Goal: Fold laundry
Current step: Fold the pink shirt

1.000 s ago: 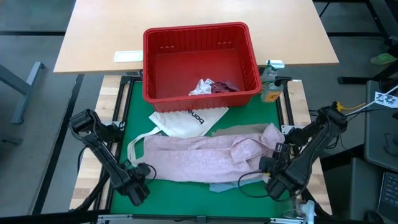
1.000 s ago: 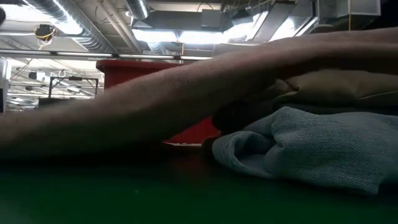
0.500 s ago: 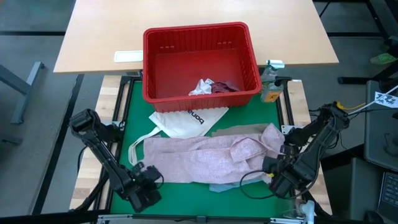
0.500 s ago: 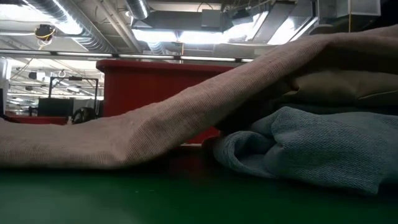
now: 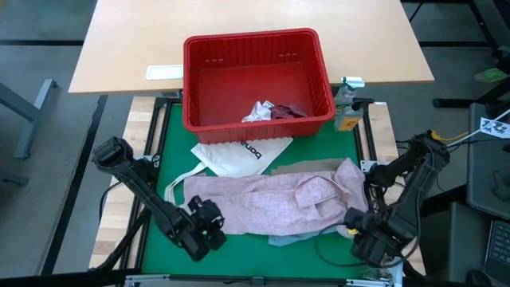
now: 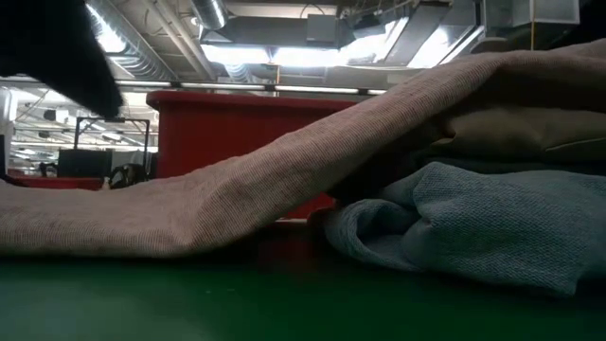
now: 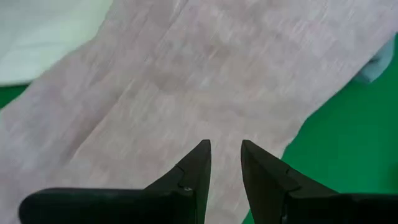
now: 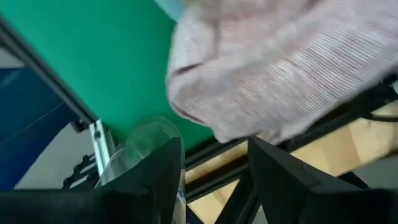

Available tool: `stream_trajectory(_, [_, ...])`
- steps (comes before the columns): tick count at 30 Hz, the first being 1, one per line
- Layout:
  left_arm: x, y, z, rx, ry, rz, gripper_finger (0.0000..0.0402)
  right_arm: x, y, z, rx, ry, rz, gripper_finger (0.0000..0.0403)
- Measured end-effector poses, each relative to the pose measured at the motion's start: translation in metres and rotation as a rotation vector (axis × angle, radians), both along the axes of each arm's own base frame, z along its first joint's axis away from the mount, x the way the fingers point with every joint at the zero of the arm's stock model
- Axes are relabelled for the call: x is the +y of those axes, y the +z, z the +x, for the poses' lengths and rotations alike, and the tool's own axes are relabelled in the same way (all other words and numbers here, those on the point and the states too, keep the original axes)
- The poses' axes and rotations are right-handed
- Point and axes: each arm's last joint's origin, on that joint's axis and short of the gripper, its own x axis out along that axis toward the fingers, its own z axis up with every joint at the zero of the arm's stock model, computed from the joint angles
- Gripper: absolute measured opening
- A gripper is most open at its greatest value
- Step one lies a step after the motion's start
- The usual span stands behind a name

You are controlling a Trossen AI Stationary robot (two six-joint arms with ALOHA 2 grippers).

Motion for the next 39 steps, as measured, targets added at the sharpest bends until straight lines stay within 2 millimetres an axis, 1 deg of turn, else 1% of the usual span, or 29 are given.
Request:
stream_trajectory(5, [0.005, 0.002, 0.013, -0.024, -0.046, 0.012, 0.0084, 0.005, -0.001, -0.013, -0.051, -0.061, -0.077, 0.0186])
stream_trajectory(9, [0.011, 0.003, 0.021, -0.025, -0.067, 0.034, 0.0084, 0.008, -0.009, -0.020, -0.079, -0.080, -0.106, 0.0186])
stream_trajectory(14, [0.020, 0.003, 0.028, -0.020, -0.054, 0.047, 0.0084, 0.009, -0.023, -0.019, -0.095, -0.096, -0.108, 0.0186])
stream_trajectory(17, [0.025, 0.003, 0.031, -0.020, -0.037, 0.048, 0.0084, 0.008, -0.030, -0.018, -0.137, -0.093, -0.132, 0.0186])
stream_trajectory(22, [0.031, 0.003, 0.035, -0.019, -0.015, 0.050, 0.0084, 0.006, -0.035, -0.018, -0.175, -0.088, -0.171, 0.0181])
stream_trajectory(24, [0.035, -0.003, 0.036, -0.003, -0.005, 0.061, 0.0084, 0.005, -0.036, -0.018, -0.171, -0.082, -0.178, 0.0163])
stream_trajectory(26, [0.039, -0.016, 0.038, 0.039, 0.004, 0.078, 0.0084, 0.005, -0.036, -0.018, -0.169, -0.059, -0.181, 0.0132])
stream_trajectory(30, [0.043, -0.043, 0.043, 0.138, 0.013, 0.091, 0.0084, 0.005, -0.036, -0.019, -0.136, -0.004, -0.174, 0.0034])
stream_trajectory(31, [0.043, -0.049, 0.045, 0.158, 0.015, 0.088, 0.0084, 0.004, -0.036, -0.020, -0.114, 0.019, -0.176, 0.0018])
stream_trajectory(32, [0.044, -0.055, 0.046, 0.180, 0.016, 0.088, 0.0084, 0.002, -0.036, -0.022, -0.085, 0.032, -0.182, 0.0012])
stream_trajectory(35, [0.048, -0.072, 0.050, 0.240, 0.025, 0.091, 0.0084, -0.003, -0.030, -0.026, 0.001, 0.040, -0.224, 0.0027])
stream_trajectory(37, [0.049, -0.077, 0.051, 0.252, 0.034, 0.107, 0.0084, -0.007, -0.024, -0.029, 0.042, 0.034, -0.260, 0.0028])
stream_trajectory(39, [0.050, -0.081, 0.051, 0.271, 0.037, 0.130, 0.0084, -0.008, -0.020, -0.030, 0.034, 0.037, -0.229, 0.0019])
